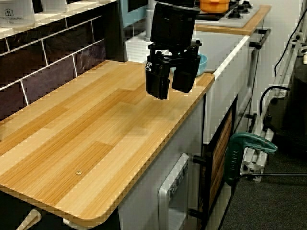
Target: Push into sink
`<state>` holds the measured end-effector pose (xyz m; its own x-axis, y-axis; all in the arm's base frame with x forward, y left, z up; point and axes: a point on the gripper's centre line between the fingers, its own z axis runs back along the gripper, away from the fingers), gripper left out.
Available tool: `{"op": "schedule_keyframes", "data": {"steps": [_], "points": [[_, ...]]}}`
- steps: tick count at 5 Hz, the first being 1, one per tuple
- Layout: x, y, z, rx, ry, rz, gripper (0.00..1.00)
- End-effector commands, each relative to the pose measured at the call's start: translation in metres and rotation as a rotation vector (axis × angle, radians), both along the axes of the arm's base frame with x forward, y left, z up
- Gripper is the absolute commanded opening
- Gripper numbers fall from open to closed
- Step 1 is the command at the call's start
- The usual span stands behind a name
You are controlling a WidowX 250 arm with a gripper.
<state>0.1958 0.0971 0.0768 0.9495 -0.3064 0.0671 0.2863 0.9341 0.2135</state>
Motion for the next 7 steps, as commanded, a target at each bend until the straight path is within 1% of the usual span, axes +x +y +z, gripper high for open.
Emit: {"op": "schedule_keyframes", "data": {"steps": [1,2,3,4,5,6,7], "points": [[0.000,0.000,0.000,0.000,0.000,0.000,1.00],[-0.016,-0.016,-0.002,0.027,-0.004,-0.093,1.00],[-0.029,-0.035,-0.002,0.033,-0.002,-0.146,1.00],[-0.038,-0.054,-0.004,0.045,0.014,-0.186,1.00],[-0.038,-0.066,-0.005,0.081,-0.001,-0.228,1.00],[-0.035,-0.071,-0.007,0.063,0.009,-0.284,1.00],[-0.033,-0.083,-0.016,0.056,0.017,-0.327,1.00]]}}
